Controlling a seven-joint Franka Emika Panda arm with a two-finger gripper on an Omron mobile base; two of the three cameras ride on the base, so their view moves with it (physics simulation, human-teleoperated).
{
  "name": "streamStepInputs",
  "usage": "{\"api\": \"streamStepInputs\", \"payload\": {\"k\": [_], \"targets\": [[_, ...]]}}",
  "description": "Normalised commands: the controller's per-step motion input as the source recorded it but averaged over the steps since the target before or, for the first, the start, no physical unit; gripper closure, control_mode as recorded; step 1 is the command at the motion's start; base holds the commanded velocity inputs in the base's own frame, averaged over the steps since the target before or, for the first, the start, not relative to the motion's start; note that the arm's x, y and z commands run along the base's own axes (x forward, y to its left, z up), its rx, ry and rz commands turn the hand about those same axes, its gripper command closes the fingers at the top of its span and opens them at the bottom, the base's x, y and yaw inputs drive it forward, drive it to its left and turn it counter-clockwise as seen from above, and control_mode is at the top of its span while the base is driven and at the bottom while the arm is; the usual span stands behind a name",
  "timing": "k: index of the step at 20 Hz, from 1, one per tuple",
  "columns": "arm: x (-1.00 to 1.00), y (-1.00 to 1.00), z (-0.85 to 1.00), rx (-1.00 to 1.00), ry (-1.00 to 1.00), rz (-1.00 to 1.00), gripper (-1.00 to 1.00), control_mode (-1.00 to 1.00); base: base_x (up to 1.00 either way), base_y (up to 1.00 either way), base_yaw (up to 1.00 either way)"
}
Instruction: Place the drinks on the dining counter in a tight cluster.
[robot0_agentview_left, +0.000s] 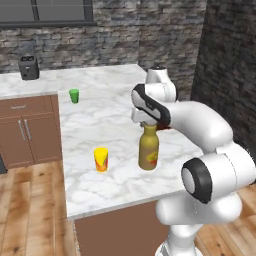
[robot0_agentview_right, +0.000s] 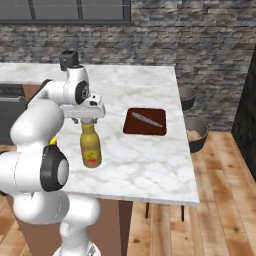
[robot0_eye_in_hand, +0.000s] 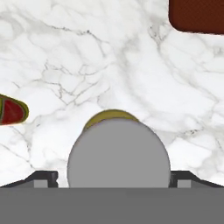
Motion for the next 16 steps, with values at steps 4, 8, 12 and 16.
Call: {"api": "streamStepInputs", "payload": {"k": [4, 8, 12, 16], "targets": [[-0.16, 0.00, 0.44, 0.00, -0.08, 0.00, -1.00, -1.00, 0.00, 0.00, 0.00], [-0.33, -0.06, 0.47, 0.00, -0.07, 0.00, -1.00, -1.00, 0.00, 0.00, 0.00], [-0.74, -0.23, 0.15, 0.01, -0.01, -0.02, -1.00, -1.00, 0.00, 0.00, 0.00], [-1.00, -0.24, 0.01, 0.02, 0.00, -0.02, -1.00, -1.00, 0.00, 0.00, 0.00]]}}
